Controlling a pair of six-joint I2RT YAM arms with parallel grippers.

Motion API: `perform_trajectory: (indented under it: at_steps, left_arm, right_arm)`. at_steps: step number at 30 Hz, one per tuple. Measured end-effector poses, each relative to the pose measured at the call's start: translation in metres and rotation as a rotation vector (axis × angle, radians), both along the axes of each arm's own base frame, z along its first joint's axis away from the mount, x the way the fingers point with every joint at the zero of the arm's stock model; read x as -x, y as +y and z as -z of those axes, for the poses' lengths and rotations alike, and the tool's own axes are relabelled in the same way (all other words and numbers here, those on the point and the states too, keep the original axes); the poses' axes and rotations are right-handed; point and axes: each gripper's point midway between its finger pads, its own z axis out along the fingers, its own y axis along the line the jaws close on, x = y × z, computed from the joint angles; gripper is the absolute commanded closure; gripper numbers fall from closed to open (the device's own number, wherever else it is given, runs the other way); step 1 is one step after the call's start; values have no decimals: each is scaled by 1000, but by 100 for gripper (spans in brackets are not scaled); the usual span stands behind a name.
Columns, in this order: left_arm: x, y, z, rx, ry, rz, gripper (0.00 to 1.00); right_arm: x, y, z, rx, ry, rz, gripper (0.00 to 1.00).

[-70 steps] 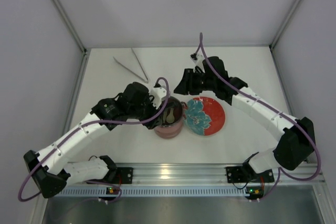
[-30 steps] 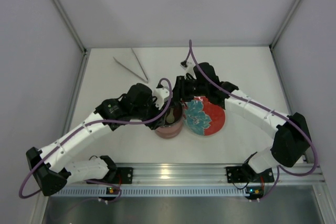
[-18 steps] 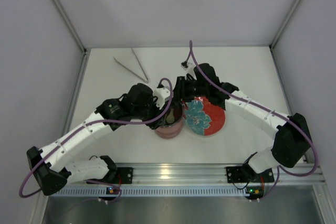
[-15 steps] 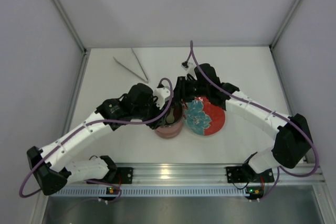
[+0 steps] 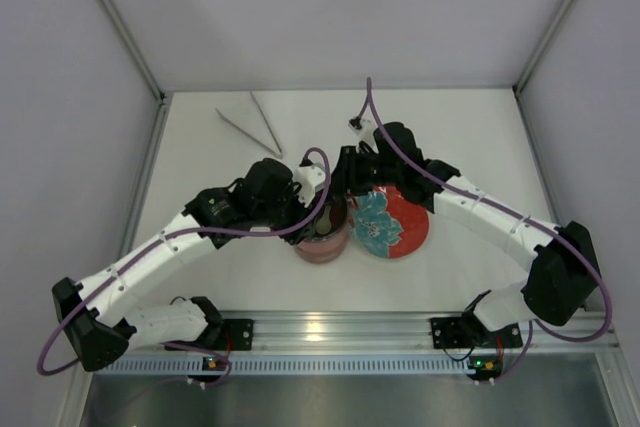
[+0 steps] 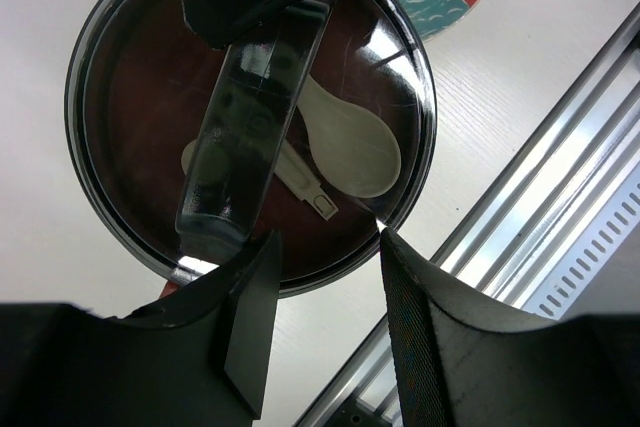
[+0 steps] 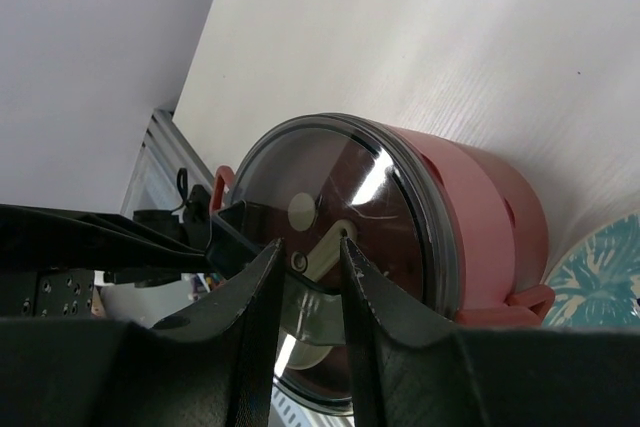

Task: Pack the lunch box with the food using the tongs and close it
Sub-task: Close the fastener on the packing box.

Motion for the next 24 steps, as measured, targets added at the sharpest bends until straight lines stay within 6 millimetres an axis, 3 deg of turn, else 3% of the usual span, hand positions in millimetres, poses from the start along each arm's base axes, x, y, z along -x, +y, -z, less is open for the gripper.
perform_trajectory:
  at_steps: [24]
  left_arm:
    - [-5,2,1,-17,-14,-21,50]
  right_arm:
    - [5,-6,-5,-3,-13,8,72]
